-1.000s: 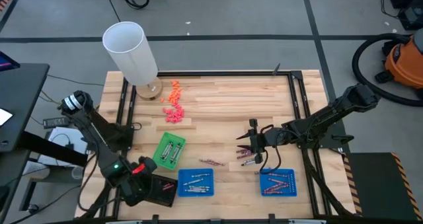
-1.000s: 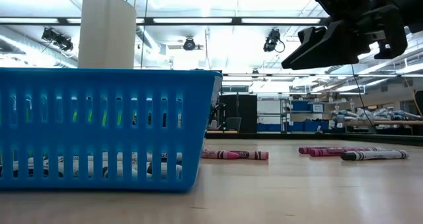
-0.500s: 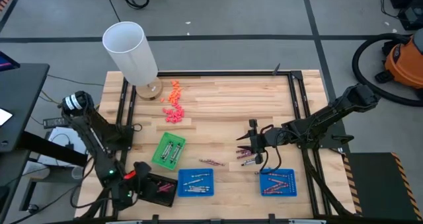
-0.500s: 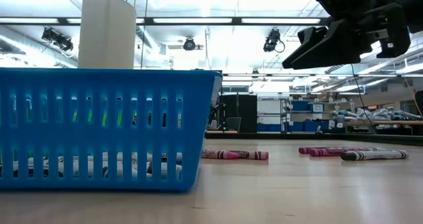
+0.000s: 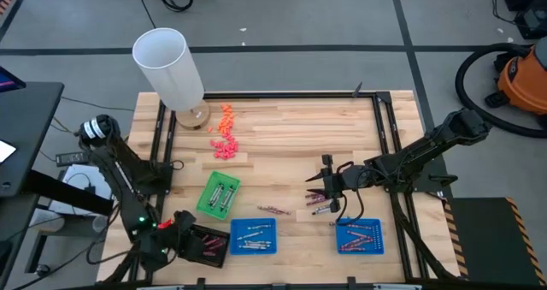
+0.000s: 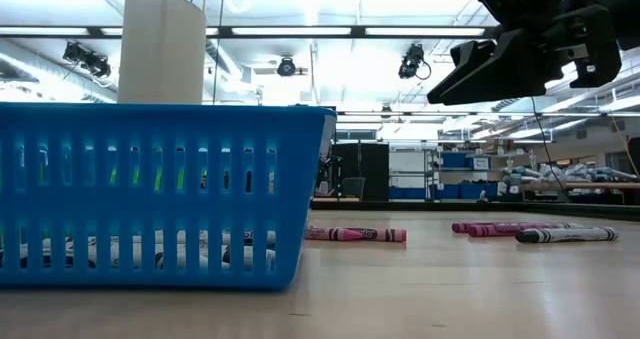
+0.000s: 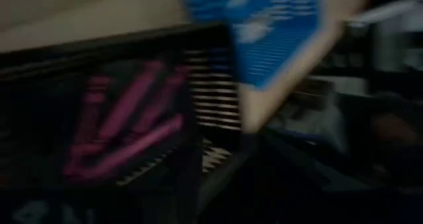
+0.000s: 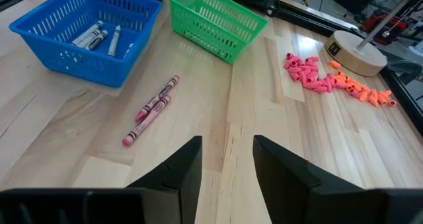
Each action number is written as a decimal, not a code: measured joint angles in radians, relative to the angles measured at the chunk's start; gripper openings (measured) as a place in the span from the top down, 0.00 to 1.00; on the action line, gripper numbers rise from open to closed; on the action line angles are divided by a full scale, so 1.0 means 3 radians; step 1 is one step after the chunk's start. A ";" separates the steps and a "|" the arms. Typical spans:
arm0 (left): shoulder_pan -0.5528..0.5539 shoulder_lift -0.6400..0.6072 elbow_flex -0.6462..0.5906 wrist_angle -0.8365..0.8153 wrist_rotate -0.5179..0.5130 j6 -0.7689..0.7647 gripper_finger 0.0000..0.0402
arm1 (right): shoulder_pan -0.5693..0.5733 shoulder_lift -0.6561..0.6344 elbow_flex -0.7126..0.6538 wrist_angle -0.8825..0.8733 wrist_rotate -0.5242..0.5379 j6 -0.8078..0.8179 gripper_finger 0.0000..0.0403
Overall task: Sort crayons
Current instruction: Put the red crayon into the black basket
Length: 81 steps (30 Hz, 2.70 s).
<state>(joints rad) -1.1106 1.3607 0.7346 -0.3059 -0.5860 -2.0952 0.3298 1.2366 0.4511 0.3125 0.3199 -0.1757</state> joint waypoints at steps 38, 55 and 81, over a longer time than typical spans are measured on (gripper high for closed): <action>0.2829 0.0965 0.0816 0.0490 0.1766 0.3723 0.61 | 0.0000 0.0017 0.0001 -0.0047 -0.0173 -0.0028 0.64; 0.3074 0.2292 0.2893 -0.1029 0.1771 0.5264 0.61 | 0.0015 -0.0103 0.0004 -0.0753 0.0312 0.0062 0.64; 0.2825 0.3166 0.4062 -0.1751 0.1669 0.6095 0.61 | 0.0009 -0.0643 0.0004 -0.1391 0.0529 0.0351 0.64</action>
<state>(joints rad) -0.2630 2.3105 1.9532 -0.8313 -0.0851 -0.2667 0.3326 1.0435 0.4522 -0.1049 0.4786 -0.0704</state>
